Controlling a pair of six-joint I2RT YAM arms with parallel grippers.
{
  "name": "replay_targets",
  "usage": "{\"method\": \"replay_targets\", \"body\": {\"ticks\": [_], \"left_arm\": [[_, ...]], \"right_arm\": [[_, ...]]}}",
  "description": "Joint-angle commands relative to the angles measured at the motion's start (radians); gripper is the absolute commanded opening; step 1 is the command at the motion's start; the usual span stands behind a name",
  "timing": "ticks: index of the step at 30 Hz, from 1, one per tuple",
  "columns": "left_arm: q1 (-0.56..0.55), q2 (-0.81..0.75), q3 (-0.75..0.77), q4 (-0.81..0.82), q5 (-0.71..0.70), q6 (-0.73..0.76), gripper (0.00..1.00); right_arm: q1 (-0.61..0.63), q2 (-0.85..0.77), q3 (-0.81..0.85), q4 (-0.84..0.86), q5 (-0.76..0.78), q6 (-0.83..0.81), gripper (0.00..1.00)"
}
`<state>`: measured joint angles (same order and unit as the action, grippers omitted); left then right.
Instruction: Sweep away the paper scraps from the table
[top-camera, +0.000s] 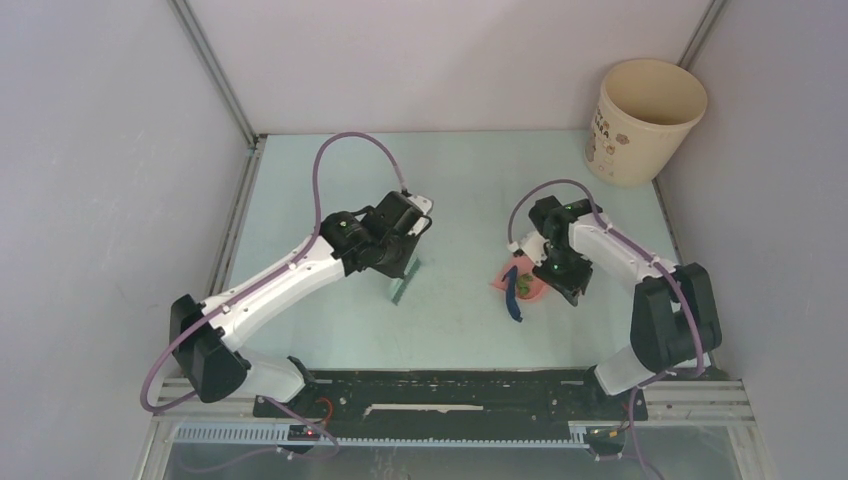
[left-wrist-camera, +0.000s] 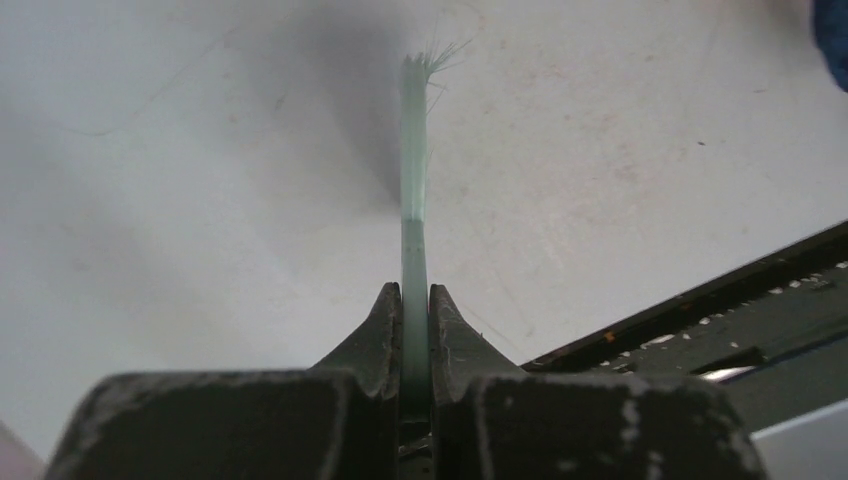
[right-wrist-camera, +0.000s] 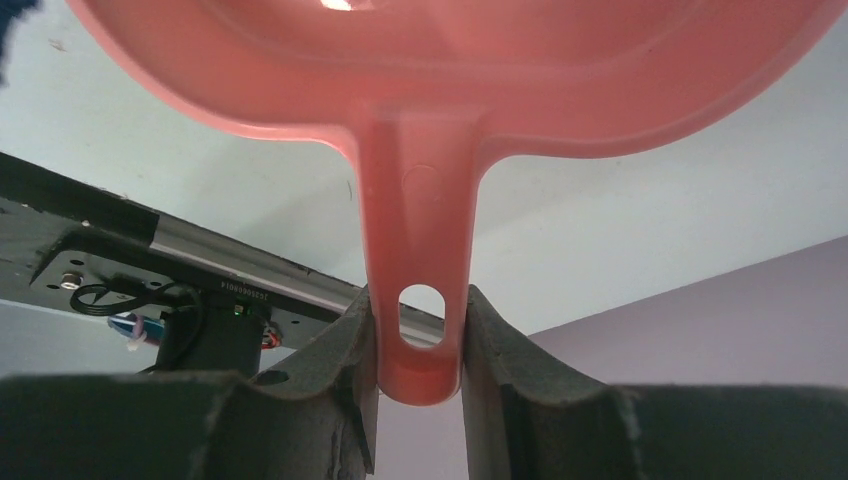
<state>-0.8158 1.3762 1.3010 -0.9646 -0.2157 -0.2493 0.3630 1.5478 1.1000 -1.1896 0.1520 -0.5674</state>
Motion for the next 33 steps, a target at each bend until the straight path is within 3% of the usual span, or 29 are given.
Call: {"method": "replay_targets", "body": {"ticks": [1, 5, 9, 20, 28, 33], "left_arm": [[-0.001, -0.026, -0.046, 0.128, 0.138, -0.085, 0.00], [-0.007, -0.021, -0.110, 0.262, 0.247, -0.204, 0.00], [-0.012, 0.029, -0.144, 0.359, 0.246, -0.310, 0.00], [-0.080, 0.279, 0.046, 0.495, 0.443, -0.411, 0.00], [-0.097, 0.206, 0.075, 0.466, 0.433, -0.412, 0.00], [-0.097, 0.114, 0.086, 0.370, 0.325, -0.364, 0.00]], "right_arm": [[-0.059, -0.066, -0.049, -0.028, -0.012, -0.051, 0.00], [-0.078, -0.096, -0.114, -0.025, -0.017, -0.081, 0.00], [-0.052, -0.120, -0.185, -0.031, -0.027, -0.101, 0.00], [0.060, -0.085, -0.225, 0.015, -0.081, -0.035, 0.00], [0.005, -0.133, -0.228, 0.082, -0.168, -0.040, 0.00], [-0.055, -0.210, -0.242, 0.114, -0.213, -0.065, 0.00]]}}
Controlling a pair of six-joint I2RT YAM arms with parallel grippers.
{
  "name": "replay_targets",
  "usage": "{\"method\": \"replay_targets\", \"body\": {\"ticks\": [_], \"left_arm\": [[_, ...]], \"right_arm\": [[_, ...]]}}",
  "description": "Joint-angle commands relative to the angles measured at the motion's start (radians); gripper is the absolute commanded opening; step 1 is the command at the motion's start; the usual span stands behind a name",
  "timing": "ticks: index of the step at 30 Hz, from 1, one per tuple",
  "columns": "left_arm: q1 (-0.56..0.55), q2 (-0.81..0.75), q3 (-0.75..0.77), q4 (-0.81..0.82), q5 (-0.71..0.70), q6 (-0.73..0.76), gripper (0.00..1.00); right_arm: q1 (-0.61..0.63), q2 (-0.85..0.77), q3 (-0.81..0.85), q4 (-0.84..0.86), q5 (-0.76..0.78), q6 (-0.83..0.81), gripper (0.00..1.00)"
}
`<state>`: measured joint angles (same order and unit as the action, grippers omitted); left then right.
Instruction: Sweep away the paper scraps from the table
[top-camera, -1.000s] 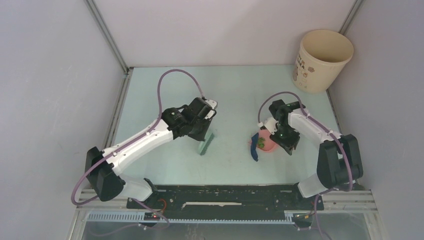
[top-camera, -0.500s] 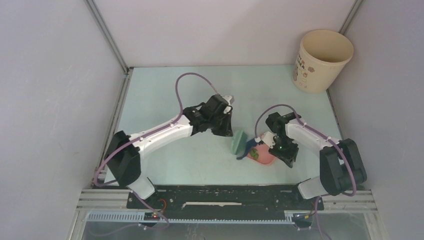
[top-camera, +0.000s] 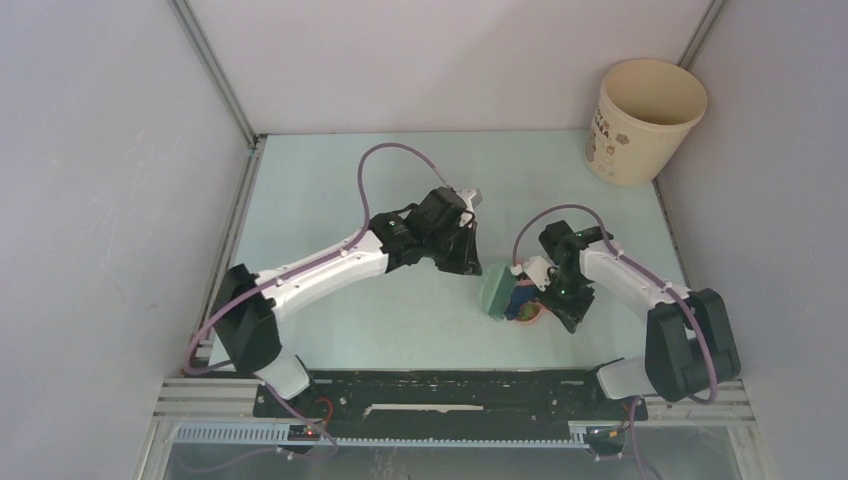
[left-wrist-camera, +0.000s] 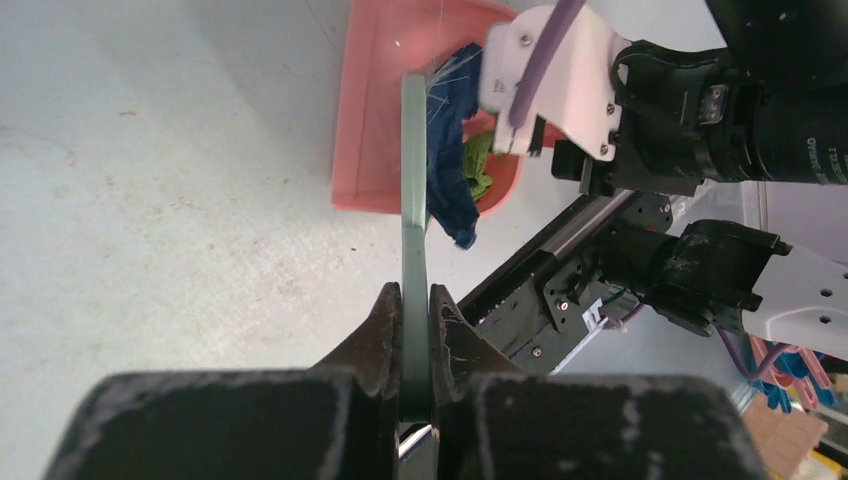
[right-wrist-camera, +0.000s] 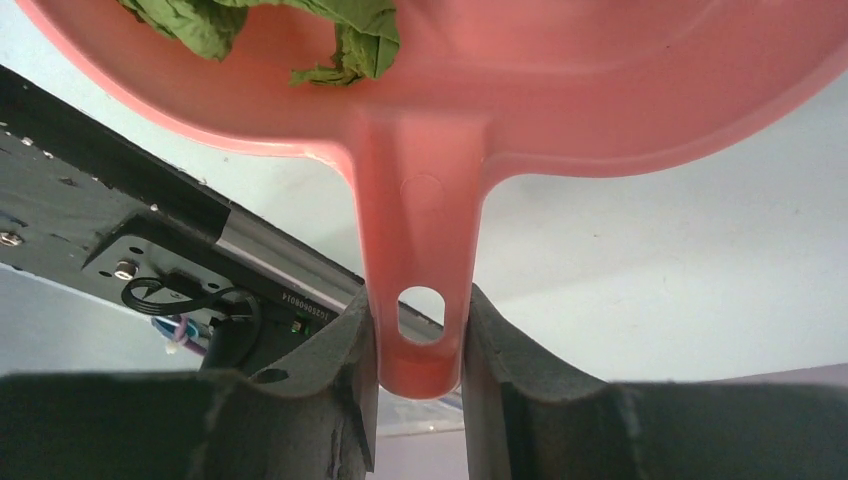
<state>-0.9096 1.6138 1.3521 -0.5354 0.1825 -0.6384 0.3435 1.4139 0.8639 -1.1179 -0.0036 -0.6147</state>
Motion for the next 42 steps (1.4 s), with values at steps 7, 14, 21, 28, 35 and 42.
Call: {"method": "replay_targets", "body": {"ticks": [7, 14, 21, 28, 35, 42], "left_arm": [[-0.002, -0.278, 0.047, -0.180, -0.255, 0.106, 0.00], [0.005, -0.395, -0.071, -0.164, -0.332, 0.144, 0.00], [0.015, -0.368, -0.095, -0.093, -0.292, 0.179, 0.00], [0.015, -0.351, -0.053, -0.053, -0.289, 0.197, 0.00], [0.015, -0.211, 0.085, -0.024, -0.177, 0.182, 0.00], [0.010, -0.117, 0.174, 0.008, -0.066, 0.144, 0.00]], "right_arm": [[-0.070, -0.150, -0.006, 0.041, -0.083, -0.037, 0.00], [-0.087, -0.200, 0.007, 0.065, -0.079, -0.039, 0.00], [-0.078, -0.205, 0.035, 0.062, -0.131, 0.002, 0.00], [-0.078, -0.218, 0.035, 0.040, -0.146, 0.020, 0.00], [-0.054, -0.203, 0.020, 0.057, -0.155, 0.040, 0.00], [-0.041, -0.221, -0.008, 0.085, -0.156, 0.047, 0.00]]}}
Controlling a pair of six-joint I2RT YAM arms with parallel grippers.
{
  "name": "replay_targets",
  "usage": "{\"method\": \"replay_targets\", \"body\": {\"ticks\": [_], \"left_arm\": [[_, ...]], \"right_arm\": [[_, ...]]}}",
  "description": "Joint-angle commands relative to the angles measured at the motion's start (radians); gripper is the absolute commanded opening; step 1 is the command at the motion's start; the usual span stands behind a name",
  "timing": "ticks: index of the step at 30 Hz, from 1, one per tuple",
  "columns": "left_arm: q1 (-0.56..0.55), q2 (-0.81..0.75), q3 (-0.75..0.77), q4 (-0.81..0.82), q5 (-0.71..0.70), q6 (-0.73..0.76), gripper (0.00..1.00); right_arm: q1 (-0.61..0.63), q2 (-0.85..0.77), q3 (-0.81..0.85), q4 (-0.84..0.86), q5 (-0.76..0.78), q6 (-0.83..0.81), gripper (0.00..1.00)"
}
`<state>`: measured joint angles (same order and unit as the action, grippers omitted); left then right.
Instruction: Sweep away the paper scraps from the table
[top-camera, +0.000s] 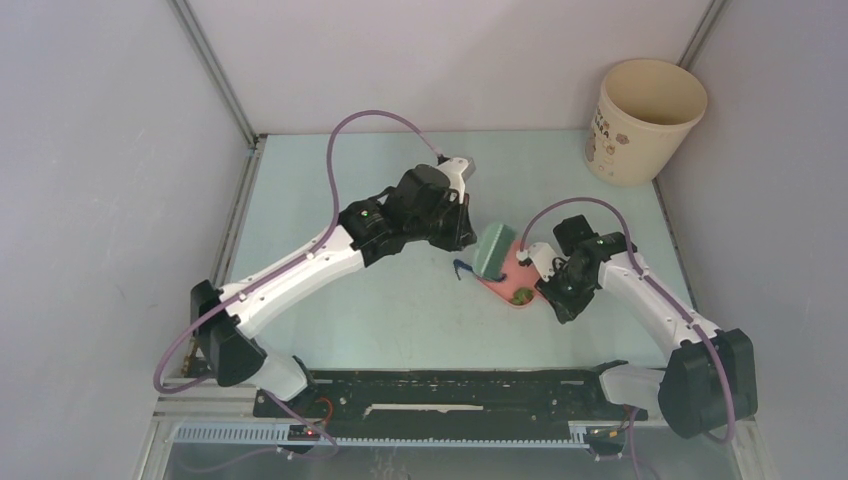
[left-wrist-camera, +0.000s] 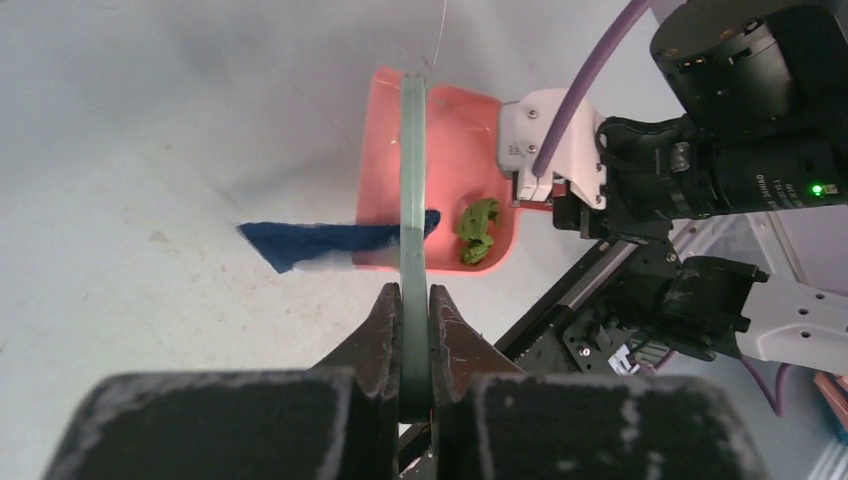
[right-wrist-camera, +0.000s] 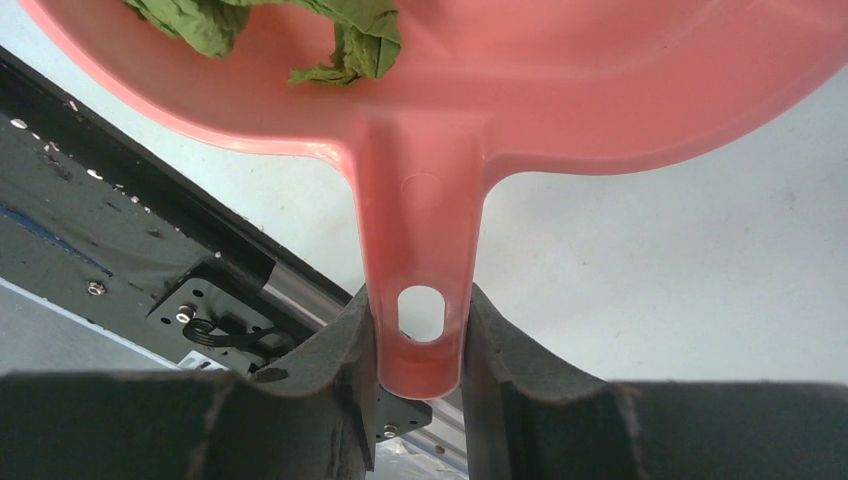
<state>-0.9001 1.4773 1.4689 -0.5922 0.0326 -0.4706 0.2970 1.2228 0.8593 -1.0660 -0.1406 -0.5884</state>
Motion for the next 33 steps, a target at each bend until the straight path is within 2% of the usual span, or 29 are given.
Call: {"method": "replay_targets", "body": {"ticks": [1, 6, 12, 18, 21, 24, 29, 33], "left_arm": [[-0.001, 0.024, 0.060, 0.078, 0.099, -0.035, 0.00], [-0.002, 0.017, 0.076, 0.104, 0.141, -0.049, 0.00], [0.013, -0.066, 0.147, -0.089, -0.028, 0.060, 0.00], [0.079, -0.111, 0.129, -0.265, -0.224, 0.171, 0.01], [0.128, -0.015, 0.165, -0.346, -0.340, 0.243, 0.00], [0.166, 0.110, 0.228, -0.374, -0.372, 0.277, 0.00], [0.180, 0.345, 0.408, -0.379, -0.311, 0.307, 0.00], [0.178, 0.495, 0.538, -0.386, -0.160, 0.298, 0.00]], "right_arm": [[0.005, -0.033, -0.010, 0.040, -0.021, 0.021, 0.00], [0.002, -0.025, -0.039, 0.064, -0.020, 0.018, 0.00], [0.002, -0.017, -0.042, 0.029, 0.060, -0.034, 0.00], [-0.013, 0.011, -0.042, 0.010, 0.080, -0.048, 0.00], [-0.013, 0.055, -0.042, -0.014, 0.126, -0.042, 0.00], [-0.016, 0.102, -0.027, -0.045, 0.172, -0.038, 0.00], [-0.025, 0.188, 0.017, -0.054, 0.183, -0.033, 0.00], [-0.024, 0.243, 0.036, -0.042, 0.175, -0.027, 0.00]]}}
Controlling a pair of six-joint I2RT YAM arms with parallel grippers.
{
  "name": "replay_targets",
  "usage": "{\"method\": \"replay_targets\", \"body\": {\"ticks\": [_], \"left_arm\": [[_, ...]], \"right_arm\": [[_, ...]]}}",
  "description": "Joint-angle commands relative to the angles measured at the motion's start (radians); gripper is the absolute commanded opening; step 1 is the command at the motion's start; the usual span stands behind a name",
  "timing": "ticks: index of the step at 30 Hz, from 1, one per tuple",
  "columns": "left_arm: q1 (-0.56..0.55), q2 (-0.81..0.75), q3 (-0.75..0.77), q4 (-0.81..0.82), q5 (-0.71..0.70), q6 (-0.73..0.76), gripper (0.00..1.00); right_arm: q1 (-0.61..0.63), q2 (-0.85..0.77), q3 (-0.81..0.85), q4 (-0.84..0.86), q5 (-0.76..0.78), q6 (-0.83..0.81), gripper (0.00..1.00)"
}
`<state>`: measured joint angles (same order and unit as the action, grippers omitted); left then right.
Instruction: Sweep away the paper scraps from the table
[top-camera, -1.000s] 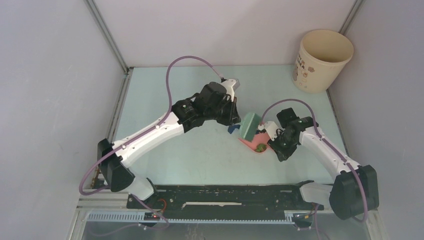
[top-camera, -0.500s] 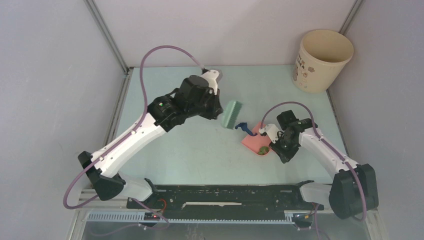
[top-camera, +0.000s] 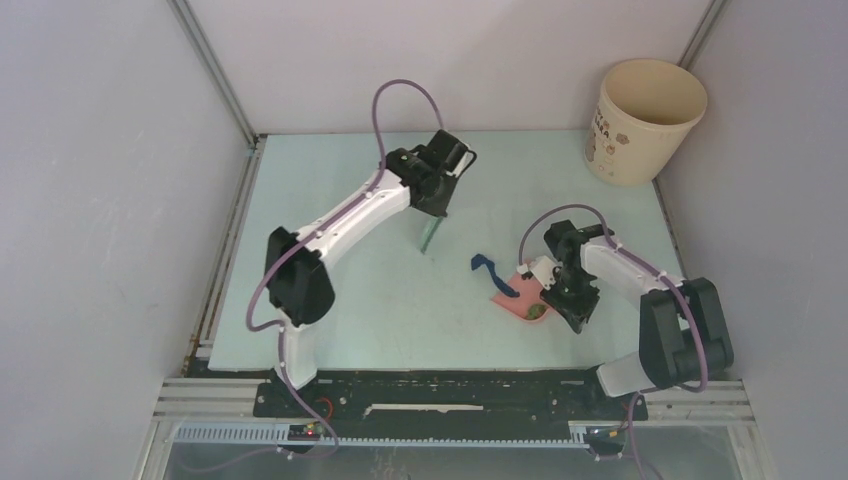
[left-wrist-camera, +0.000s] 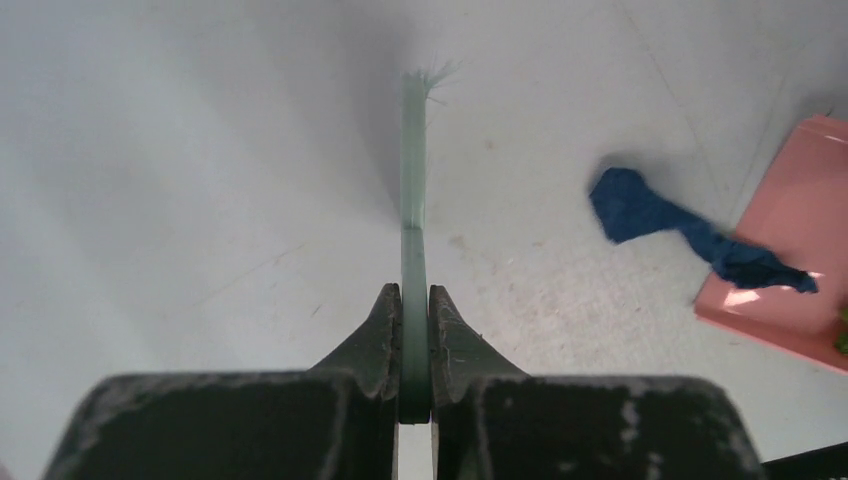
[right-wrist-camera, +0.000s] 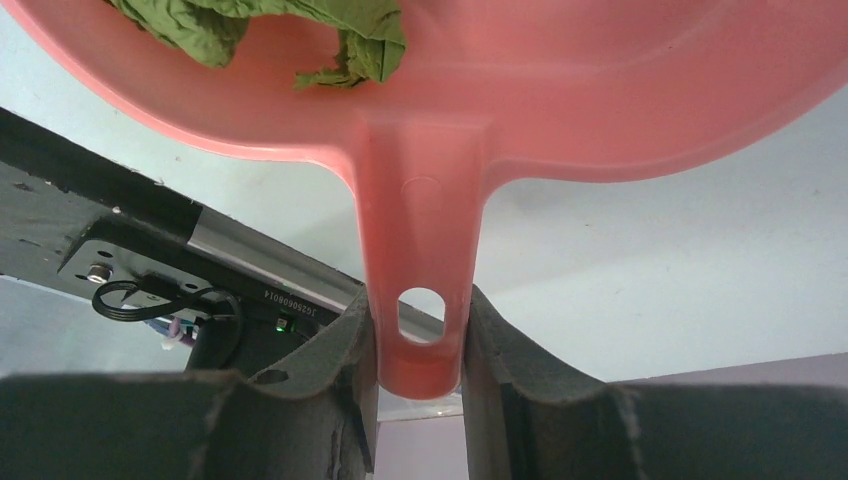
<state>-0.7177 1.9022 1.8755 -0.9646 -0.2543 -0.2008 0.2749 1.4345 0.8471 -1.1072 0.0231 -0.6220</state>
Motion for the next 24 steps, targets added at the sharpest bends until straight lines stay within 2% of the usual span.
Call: {"method": "replay_targets", "body": {"ticks": [1, 3, 8, 12, 15, 18, 24], "left_arm": [[-0.006, 0.093, 0.151, -0.013, 0.189, 0.017, 0.00], [-0.014, 0.110, 0.153, 0.014, 0.302, -0.015, 0.00], [-0.034, 0.049, 0.045, 0.158, 0.604, -0.132, 0.00], [-0.039, -0.066, -0.099, 0.318, 0.715, -0.235, 0.00], [-0.039, -0.117, -0.123, 0.342, 0.709, -0.260, 0.00], [-0.035, -0.152, -0.126, 0.339, 0.644, -0.260, 0.00], [-0.032, -0.194, -0.117, 0.349, 0.554, -0.251, 0.00]], "right_arm": [[-0.003, 0.043, 0.049, 0.007, 0.011, 0.008, 0.00], [-0.006, 0.061, 0.053, 0.017, 0.006, 0.009, 0.00], [-0.015, 0.095, 0.069, 0.032, -0.042, 0.015, 0.00], [-0.016, 0.102, 0.071, 0.051, -0.062, 0.020, 0.00], [-0.019, 0.096, 0.070, 0.058, -0.078, 0.021, 0.00], [-0.031, 0.075, 0.069, 0.062, -0.104, 0.022, 0.00], [-0.078, -0.022, 0.057, 0.083, -0.223, 0.000, 0.00]]}}
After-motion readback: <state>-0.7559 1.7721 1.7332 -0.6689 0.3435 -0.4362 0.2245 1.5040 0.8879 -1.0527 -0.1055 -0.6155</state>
